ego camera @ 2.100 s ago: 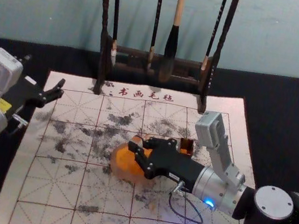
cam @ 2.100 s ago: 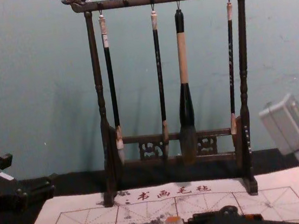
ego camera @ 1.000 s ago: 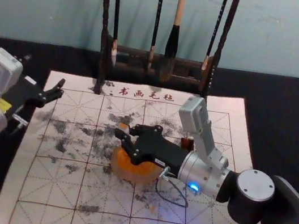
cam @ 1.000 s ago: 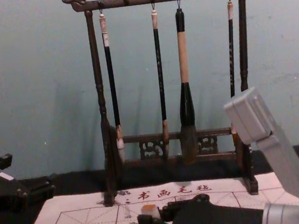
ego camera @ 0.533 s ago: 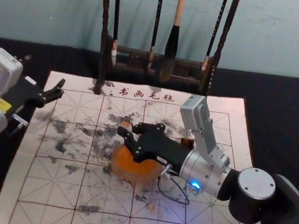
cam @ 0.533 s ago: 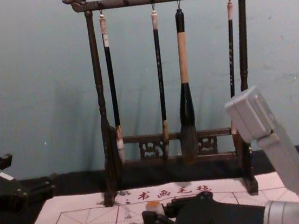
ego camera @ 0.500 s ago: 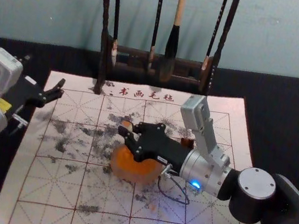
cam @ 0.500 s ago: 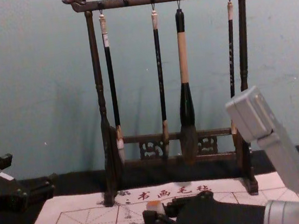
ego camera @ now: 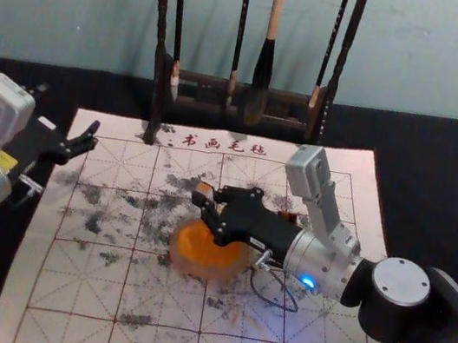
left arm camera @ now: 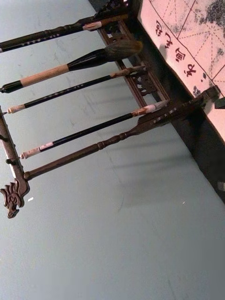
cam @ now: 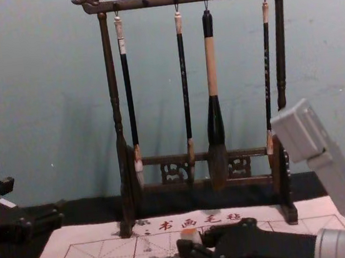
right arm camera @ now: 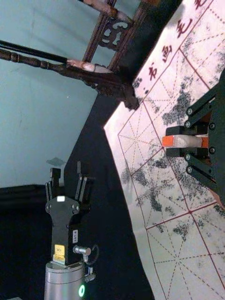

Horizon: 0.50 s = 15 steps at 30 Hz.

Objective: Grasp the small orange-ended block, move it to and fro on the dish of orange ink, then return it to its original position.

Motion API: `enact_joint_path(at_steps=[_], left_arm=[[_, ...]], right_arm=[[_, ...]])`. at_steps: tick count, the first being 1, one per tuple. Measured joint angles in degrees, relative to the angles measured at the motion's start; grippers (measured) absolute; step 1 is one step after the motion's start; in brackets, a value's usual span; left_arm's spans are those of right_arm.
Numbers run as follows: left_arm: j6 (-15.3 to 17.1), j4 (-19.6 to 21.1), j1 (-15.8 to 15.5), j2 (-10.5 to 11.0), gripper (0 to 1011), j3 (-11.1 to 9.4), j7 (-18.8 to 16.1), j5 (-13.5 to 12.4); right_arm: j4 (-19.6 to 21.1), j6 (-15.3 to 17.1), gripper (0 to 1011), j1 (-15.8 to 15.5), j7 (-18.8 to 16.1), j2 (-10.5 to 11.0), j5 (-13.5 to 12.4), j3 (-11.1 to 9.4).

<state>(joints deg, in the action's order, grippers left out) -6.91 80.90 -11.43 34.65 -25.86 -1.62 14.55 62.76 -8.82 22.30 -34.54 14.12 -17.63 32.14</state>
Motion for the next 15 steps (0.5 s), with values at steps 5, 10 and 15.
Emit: enact_joint_path(at_steps=[5, 10, 15], left_arm=[[0.0, 0.0, 0.0, 0.0, 1001, 0.0, 0.0, 0.0], [0.0, 0.0, 0.0, 0.0, 1001, 0.0, 0.0, 0.0], [0.0, 0.0, 0.0, 0.0, 1001, 0.0, 0.0, 0.0]], right_arm=[[0.5, 0.1, 111, -0.3, 0.2, 0.3, 0.0, -0.4], [0.9, 0.3, 111, -0.7, 0.4, 0.6, 0.0, -0.7], [1.2, 0.3, 111, -1.0, 0.4, 0.7, -0.1, -0.9]])
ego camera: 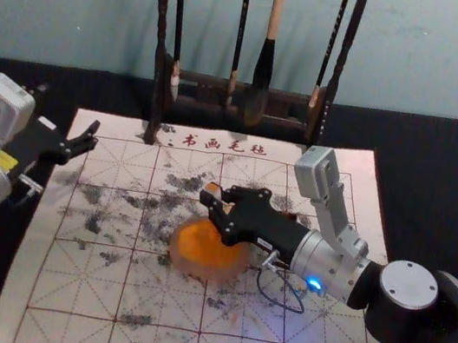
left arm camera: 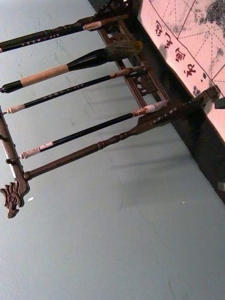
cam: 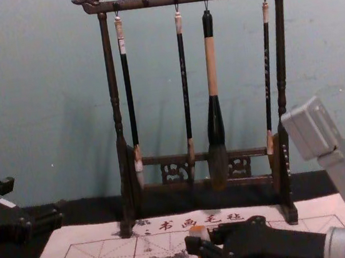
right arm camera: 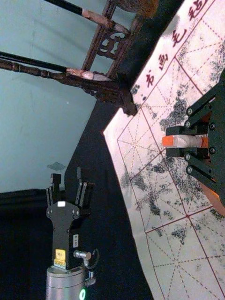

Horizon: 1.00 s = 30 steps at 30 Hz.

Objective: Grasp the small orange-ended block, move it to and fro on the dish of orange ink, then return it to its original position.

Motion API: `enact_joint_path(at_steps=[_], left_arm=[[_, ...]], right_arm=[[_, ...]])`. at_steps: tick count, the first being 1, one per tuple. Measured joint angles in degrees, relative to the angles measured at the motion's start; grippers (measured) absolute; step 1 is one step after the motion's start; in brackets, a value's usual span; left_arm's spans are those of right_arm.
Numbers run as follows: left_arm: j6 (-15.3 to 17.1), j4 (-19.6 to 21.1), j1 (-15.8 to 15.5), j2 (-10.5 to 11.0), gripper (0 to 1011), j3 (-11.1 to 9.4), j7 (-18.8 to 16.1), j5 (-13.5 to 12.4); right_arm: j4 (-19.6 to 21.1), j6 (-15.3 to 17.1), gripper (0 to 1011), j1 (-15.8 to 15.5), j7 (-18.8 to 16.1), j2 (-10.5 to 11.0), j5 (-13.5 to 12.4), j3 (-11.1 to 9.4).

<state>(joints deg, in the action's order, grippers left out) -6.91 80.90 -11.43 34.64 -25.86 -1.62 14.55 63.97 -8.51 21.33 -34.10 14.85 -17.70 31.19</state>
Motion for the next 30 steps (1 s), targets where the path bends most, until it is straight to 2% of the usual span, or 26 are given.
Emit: enact_joint_path(at_steps=[7, 15, 19, 27, 30], left_arm=[[0.0, 0.0, 0.0, 0.0, 1001, 0.0, 0.0, 0.0], [0.0, 0.0, 0.0, 0.0, 1001, 0.0, 0.0, 0.0], [0.0, 0.0, 0.0, 0.0, 1001, 0.0, 0.0, 0.0], [0.0, 0.0, 0.0, 0.0, 1001, 0.0, 0.0, 0.0], [0.0, 0.0, 0.0, 0.0, 1001, 0.0, 0.0, 0.0]], right_arm=[[1.7, -1.2, 111, -1.2, 0.0, 0.2, -1.1, -0.9], [6.8, -6.9, 111, -4.5, 0.1, 1.0, -3.3, -3.4], [10.8, -9.2, 111, -7.1, 1.5, 1.8, -4.1, -5.4], [15.9, -9.9, 111, -11.2, 4.4, 3.2, -4.6, -8.6], [18.0, -9.7, 111, -13.6, 5.7, 4.2, -4.8, -10.4]])
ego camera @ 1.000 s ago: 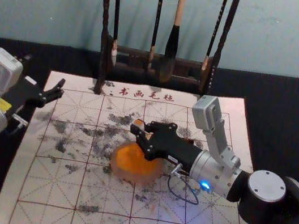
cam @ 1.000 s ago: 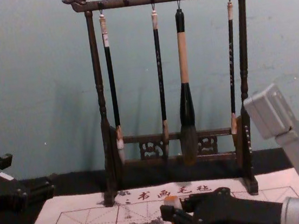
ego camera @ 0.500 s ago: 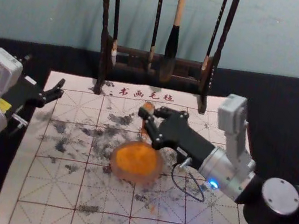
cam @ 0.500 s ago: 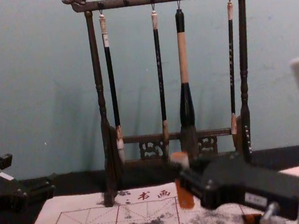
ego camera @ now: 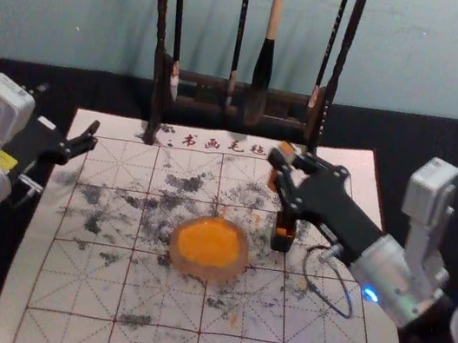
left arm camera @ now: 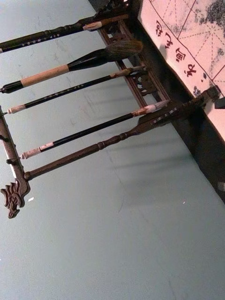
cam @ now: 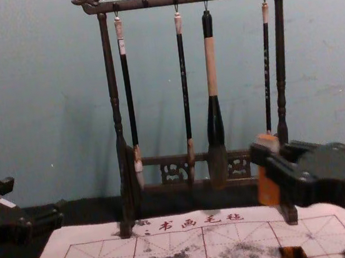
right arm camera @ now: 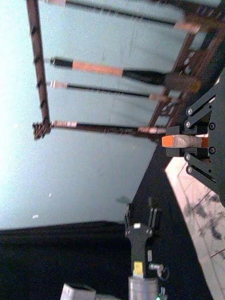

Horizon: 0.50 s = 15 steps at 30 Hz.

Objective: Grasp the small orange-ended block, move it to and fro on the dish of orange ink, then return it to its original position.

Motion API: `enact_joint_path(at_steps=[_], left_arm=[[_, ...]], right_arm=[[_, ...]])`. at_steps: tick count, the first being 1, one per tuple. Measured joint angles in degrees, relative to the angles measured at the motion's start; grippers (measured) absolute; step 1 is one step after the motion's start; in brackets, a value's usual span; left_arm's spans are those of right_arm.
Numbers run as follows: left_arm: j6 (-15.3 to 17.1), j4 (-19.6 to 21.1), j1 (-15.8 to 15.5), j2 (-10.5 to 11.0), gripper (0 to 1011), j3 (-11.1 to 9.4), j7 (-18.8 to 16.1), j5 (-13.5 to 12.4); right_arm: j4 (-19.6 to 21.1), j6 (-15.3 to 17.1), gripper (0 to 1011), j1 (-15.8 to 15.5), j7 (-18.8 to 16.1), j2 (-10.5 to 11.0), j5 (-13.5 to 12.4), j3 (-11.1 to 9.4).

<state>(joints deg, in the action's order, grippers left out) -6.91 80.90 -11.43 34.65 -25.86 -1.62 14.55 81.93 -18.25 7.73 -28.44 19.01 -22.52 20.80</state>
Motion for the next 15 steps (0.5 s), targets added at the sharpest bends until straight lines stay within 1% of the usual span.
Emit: enact_joint_path(at_steps=[3, 6, 9, 15], left_arm=[[0.0, 0.0, 0.0, 0.0, 1001, 0.0, 0.0, 0.0], [0.0, 0.0, 0.0, 0.0, 1001, 0.0, 0.0, 0.0], [0.0, 0.0, 0.0, 0.0, 1001, 0.0, 0.0, 0.0], [0.0, 0.0, 0.0, 0.0, 1001, 0.0, 0.0, 0.0]], right_arm=[[0.8, 0.4, 111, -1.3, 0.5, 0.5, -0.2, -1.0], [1.6, 1.3, 111, -3.3, 1.2, 1.3, -0.3, -2.3], [2.0, 1.9, 111, -4.6, 1.6, 1.7, -0.5, -3.1], [2.4, 3.1, 111, -6.4, 2.1, 1.4, -1.1, -4.1]])
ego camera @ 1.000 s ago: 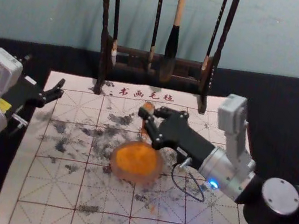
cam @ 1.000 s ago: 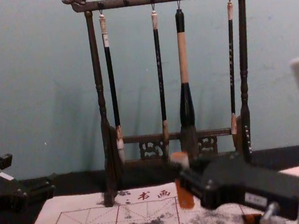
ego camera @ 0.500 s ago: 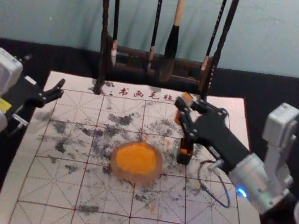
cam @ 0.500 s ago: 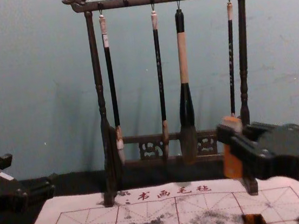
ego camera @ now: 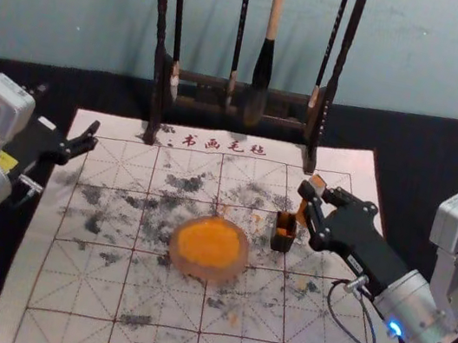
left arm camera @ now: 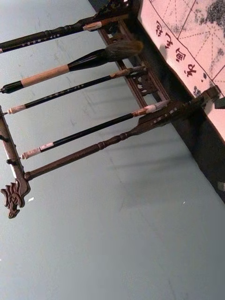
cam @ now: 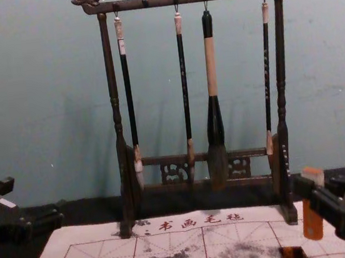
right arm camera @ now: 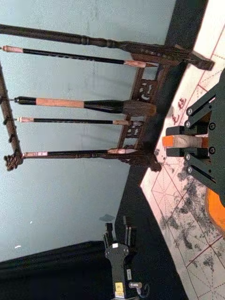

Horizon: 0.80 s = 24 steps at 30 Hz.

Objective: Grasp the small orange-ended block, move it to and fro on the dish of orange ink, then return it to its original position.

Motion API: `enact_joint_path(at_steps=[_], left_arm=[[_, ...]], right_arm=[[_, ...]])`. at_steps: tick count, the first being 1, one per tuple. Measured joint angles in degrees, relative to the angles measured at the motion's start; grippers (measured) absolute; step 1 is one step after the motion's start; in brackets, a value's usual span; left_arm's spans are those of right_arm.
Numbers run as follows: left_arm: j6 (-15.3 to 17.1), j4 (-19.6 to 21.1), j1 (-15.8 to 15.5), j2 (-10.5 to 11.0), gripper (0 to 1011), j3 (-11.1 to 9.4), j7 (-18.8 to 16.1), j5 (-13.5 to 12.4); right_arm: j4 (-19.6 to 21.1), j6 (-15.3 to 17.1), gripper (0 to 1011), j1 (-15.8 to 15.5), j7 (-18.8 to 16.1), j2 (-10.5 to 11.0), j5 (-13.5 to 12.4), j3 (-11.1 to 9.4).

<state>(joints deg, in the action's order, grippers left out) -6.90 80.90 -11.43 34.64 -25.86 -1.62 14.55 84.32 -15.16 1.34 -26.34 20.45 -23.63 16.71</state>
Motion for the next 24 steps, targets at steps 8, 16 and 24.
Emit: enact_joint_path(at_steps=[8, 16, 24], left_arm=[[0.0, 0.0, 0.0, 0.0, 1001, 0.0, 0.0, 0.0], [0.0, 0.0, 0.0, 0.0, 1001, 0.0, 0.0, 0.0], [0.0, 0.0, 0.0, 0.0, 1001, 0.0, 0.0, 0.0]], right_arm=[[-0.7, 1.0, 111, -0.3, 0.6, -0.8, 0.3, -0.1], [-2.5, 1.9, 111, 0.3, 1.1, -1.6, 1.5, 0.2], [-3.8, 2.2, 111, 1.1, 1.1, -2.1, 1.9, 0.4]])
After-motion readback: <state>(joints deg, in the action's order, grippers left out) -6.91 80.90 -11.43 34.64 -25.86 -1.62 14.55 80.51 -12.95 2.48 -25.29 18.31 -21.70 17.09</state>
